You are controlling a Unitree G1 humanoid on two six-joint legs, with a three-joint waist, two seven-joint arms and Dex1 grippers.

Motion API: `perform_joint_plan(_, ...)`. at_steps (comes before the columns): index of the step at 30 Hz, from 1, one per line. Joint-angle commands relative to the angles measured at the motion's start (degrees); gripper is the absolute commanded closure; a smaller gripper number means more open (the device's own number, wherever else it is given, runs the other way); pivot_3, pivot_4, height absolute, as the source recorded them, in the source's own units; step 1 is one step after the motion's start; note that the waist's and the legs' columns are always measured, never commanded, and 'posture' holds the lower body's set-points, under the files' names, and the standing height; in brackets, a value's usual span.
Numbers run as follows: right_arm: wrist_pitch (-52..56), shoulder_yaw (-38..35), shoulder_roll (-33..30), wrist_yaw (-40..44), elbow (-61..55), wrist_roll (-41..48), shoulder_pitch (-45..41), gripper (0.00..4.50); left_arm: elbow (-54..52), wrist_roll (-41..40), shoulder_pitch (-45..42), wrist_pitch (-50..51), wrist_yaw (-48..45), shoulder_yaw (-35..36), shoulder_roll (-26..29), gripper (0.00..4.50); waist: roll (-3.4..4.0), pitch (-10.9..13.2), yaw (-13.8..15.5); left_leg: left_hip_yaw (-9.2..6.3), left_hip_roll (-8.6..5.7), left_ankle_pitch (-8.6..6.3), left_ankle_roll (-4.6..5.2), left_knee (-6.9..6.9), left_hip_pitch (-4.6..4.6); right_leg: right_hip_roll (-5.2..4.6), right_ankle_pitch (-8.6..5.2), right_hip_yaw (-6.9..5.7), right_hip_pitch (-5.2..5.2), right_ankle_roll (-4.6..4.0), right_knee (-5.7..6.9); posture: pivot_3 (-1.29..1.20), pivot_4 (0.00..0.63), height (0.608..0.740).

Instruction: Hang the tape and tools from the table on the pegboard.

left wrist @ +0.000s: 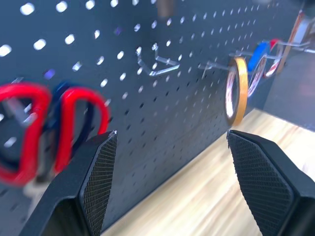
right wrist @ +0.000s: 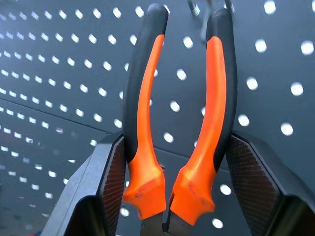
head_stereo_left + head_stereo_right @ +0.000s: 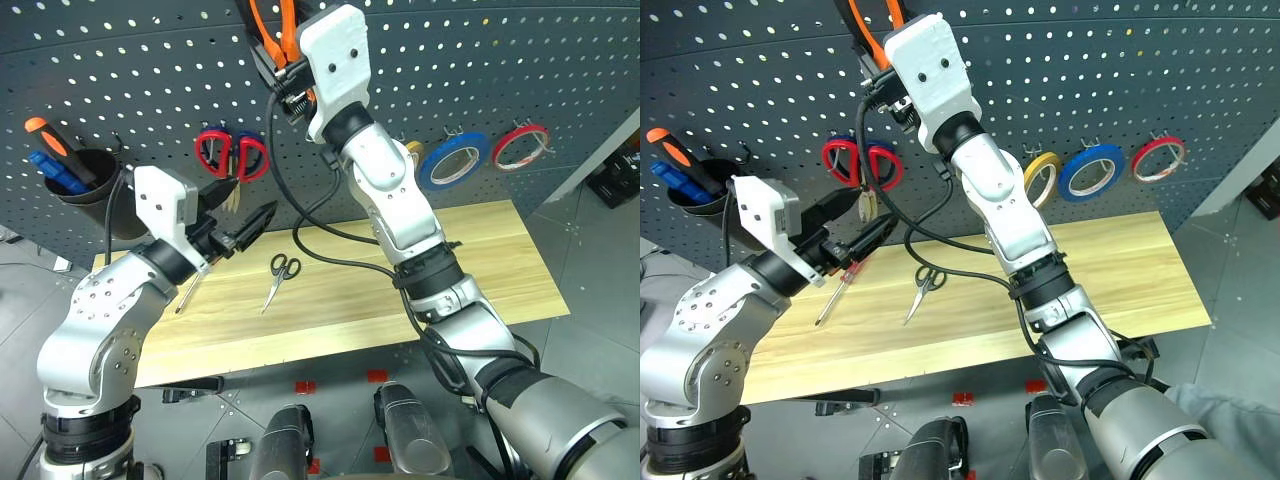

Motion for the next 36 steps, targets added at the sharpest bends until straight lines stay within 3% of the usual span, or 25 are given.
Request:
perform_joint_plan(1,-9.39,-0.94,-0.60,-1.98,8.28,-2.22,-4.55,1.77,0.11,2.61,-2.42,-0.93,1.72,-2.59,-1.02,0.75,0.00,0.00,-0.01,0.01,0.01,0.00,-0.01,0.00,0.00,0.00,0.00,0.00,0.00,0.00,0.00,-0.10,0.240,0.740)
perform_joint_plan(11,-17.57,-2.17,-2.58,-5.38,25.00,-4.70,-4.88,1.77,4.50,8.09,-4.21,-3.75,2.97,-4.26,-3.01,0.75,0.00,0.00,-0.08,0.08,0.07,0.01,-0.02,0.04,0.01,0.02,0.00,0.03,0.00,0.00,0.01,-0.11,0.243,0.740)
perform_joint_plan(27,-7.75,-2.46,-1.22,-1.65,13.01,-2.15,4.96,1.77,8.97,14.21,-0.82,-7.11,4.15,-4.14,-3.78,0.75,-0.03,-0.02,-0.01,0.06,0.05,0.01,-0.02,0.07,0.01,-0.02,0.00,0.02,0.01,0.00,0.02,-0.13,0.250,0.740)
perform_joint_plan(32,-2.14,-2.43,-1.38,1.43,4.97,-0.50,8.68,0.10,10.03,15.71,0.01,-6.63,4.48,-4.10,-3.50,0.75,-0.03,-0.02,0.07,0.05,0.04,0.01,-0.02,0.07,0.01,-0.03,0.00,0.03,0.02,0.00,0.01,-0.13,0.246,0.740)
perform_joint_plan(36,7.63,-1.77,-2.21,5.07,-5.40,1.04,13.40,0.03,10.58,17.19,0.89,-5.51,4.69,-5.32,-3.56,0.75,-0.03,-0.02,0.12,0.05,0.04,0.01,-0.02,0.06,0.00,-0.03,0.00,0.03,0.01,0.00,0.02,-0.13,0.246,0.740)
